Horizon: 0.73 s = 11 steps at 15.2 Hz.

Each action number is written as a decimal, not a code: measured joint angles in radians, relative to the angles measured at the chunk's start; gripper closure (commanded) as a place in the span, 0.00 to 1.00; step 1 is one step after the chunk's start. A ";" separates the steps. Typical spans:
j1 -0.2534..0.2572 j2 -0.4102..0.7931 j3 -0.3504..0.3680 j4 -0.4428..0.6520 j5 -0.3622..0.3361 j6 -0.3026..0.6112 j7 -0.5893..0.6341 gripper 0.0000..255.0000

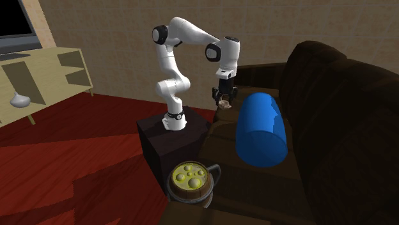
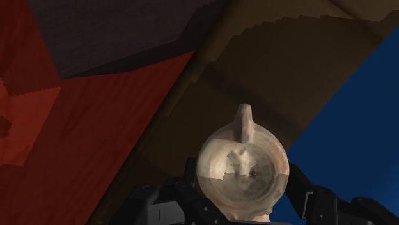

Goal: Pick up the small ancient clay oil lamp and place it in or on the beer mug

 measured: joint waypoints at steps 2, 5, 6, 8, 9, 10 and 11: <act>-0.020 0.032 -0.023 0.034 -0.018 -0.003 -0.031 1.00; -0.051 0.081 -0.063 0.068 -0.045 0.011 -0.088 1.00; -0.062 0.103 -0.075 0.084 -0.053 0.017 -0.106 1.00; -0.083 0.145 -0.102 0.122 -0.070 0.020 -0.145 1.00; -0.093 0.168 -0.113 0.149 -0.077 0.018 -0.162 1.00; -0.101 0.188 -0.123 0.169 -0.083 0.018 -0.177 1.00; -0.111 0.213 -0.135 0.200 -0.090 0.013 -0.196 1.00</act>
